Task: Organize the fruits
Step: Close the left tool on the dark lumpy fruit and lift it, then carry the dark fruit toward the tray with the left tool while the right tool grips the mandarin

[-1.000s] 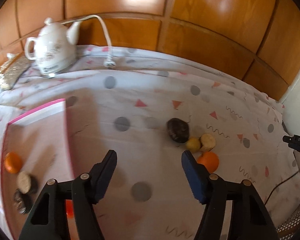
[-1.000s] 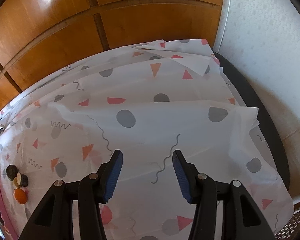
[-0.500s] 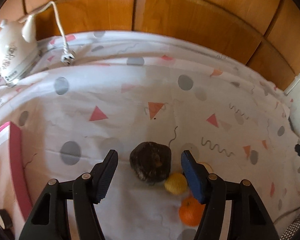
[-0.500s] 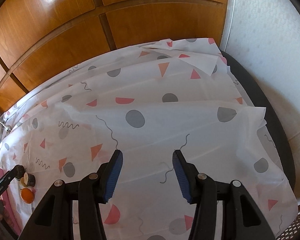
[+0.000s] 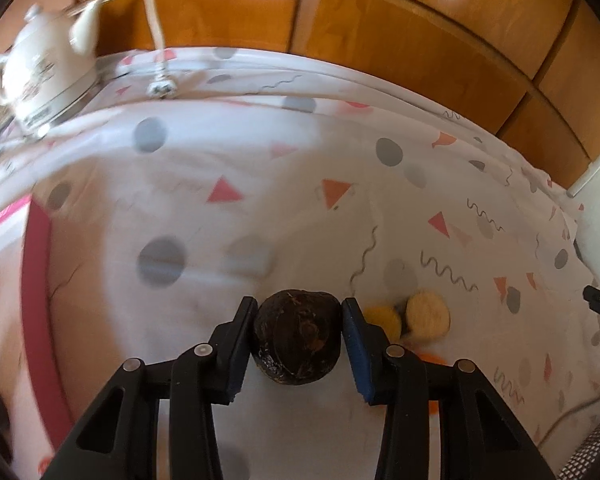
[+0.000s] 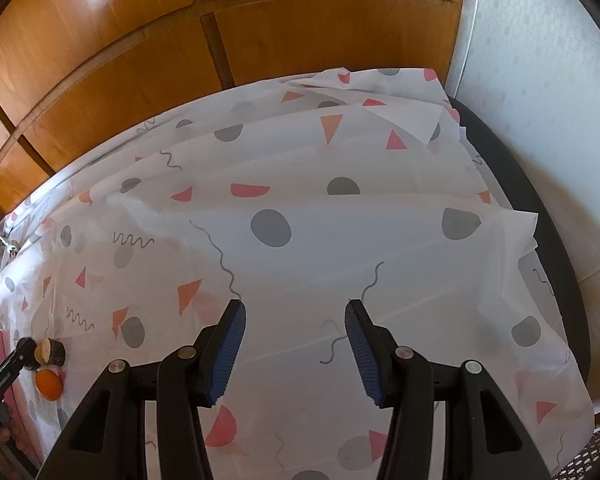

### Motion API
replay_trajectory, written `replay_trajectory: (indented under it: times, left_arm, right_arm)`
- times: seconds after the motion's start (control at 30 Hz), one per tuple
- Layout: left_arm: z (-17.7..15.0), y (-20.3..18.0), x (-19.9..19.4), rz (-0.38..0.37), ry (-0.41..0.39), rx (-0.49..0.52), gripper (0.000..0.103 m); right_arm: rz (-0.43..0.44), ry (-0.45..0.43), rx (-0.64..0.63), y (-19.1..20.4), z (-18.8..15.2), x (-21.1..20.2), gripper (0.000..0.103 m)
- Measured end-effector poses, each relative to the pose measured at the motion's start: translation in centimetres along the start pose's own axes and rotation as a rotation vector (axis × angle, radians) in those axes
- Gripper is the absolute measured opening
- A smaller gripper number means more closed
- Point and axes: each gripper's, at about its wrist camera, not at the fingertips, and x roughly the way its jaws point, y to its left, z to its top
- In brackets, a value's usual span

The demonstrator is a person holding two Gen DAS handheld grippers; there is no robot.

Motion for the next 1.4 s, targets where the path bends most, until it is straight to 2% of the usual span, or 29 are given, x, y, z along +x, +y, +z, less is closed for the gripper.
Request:
replay_trajectory:
  times: [0.27,0.4,0.73,0.87,1.13,1.3,1.4]
  left_arm:
    - [-4.4,1.0,-3.0,-0.012,0.008,-0.010,0.043]
    - [-6.4,1.0,-4.0,-0.025,0.018,-0.002,0.043]
    - [-8.6,1.1,-6.8,-0.043,-0.019,0.021,0.043]
    - [-8.9,1.2,-8.0,-0.050,-0.042,0.026,0.043]
    - [-9.3,2.3,-10.0,-0.060,-0.086,0.006,0.043]
    - [-9.3,3.1,-11.2,-0.058,-0.114,-0.015,0.043]
    - [-9.4,3.8,-12.2,-0.049,-0.139,-0.027,0.043]
  right_arm:
    - [-0.009,0.032,-0.067,1.2,-0.5,0.7,0.053]
    - [0.018,0.038,-0.095,1.8,-0.8,0.8,0.053]
    - [0.232,0.092,-0.267,7.1,-2.9,0.8,0.052]
    - [0.255,0.105,-0.379,10.0,-4.3,0.8,0.052]
    - [0.375,0.114,-0.554,17.0,-7.2,-0.3,0.052]
    - [0.447,0.129,-0.571,21.2,-8.6,0.0,0.052]
    - [0.495,0.154,-0.538,23.4,-9.0,1.0,0.053]
